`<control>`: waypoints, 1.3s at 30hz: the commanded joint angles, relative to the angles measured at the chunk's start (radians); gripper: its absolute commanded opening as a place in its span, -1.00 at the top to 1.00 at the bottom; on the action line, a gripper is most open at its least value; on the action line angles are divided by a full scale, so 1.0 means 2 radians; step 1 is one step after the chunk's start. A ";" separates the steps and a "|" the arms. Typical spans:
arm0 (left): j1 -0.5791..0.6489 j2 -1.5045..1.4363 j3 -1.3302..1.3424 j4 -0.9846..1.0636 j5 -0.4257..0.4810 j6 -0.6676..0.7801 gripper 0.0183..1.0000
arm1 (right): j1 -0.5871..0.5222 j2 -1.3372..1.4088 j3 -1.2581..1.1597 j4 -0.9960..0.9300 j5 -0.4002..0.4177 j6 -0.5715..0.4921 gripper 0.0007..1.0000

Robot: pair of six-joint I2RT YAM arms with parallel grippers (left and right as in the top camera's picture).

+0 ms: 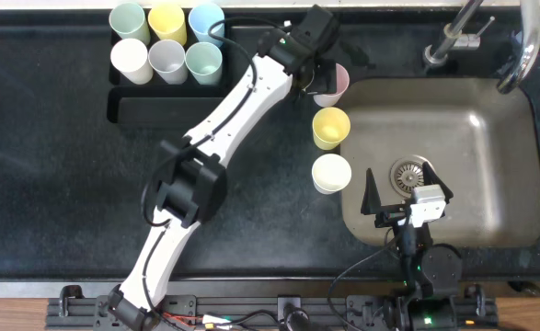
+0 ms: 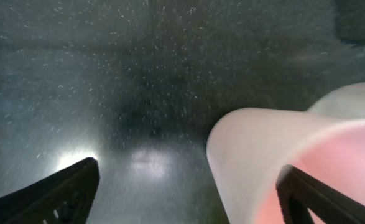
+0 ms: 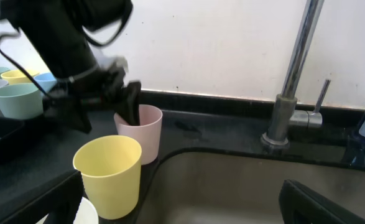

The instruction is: Store Cups

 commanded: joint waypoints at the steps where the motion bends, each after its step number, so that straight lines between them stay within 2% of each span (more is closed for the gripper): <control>1: 0.001 0.004 0.010 0.007 -0.015 0.009 -0.70 | 0.002 -0.006 -0.007 0.003 -0.002 0.000 -0.99; 10: 0.001 0.004 0.010 0.007 -0.009 0.007 -0.36 | 0.002 -0.006 -0.007 0.002 -0.002 0.000 -1.00; 14: 0.001 0.004 0.012 0.014 -0.004 0.007 -0.14 | 0.002 -0.006 -0.007 0.003 -0.002 0.000 -1.00; 19: 0.002 0.004 0.024 0.016 -0.004 0.007 0.29 | 0.002 -0.006 -0.007 0.003 -0.002 0.000 -0.99; 24: 0.002 0.004 0.027 0.014 -0.004 0.007 0.59 | 0.002 -0.006 -0.007 0.002 -0.002 0.000 -1.00; 26: 0.002 0.004 0.027 0.013 -0.004 0.007 0.79 | 0.002 -0.006 -0.007 0.003 -0.002 0.000 -0.99; 28: 0.002 0.004 0.027 0.012 -0.004 0.007 0.88 | 0.002 -0.006 -0.007 0.003 -0.002 0.000 -0.99; 30: 0.002 0.004 0.027 0.012 -0.004 0.007 0.96 | 0.002 -0.006 -0.007 0.003 -0.002 0.000 -1.00; 34: 0.002 -0.006 0.027 0.009 -0.013 0.007 0.97 | 0.002 -0.006 -0.007 0.003 -0.002 0.000 -0.99; 39: 0.003 -0.053 0.025 -0.008 -0.066 0.010 0.97 | 0.002 -0.006 -0.007 0.003 -0.002 0.000 -0.99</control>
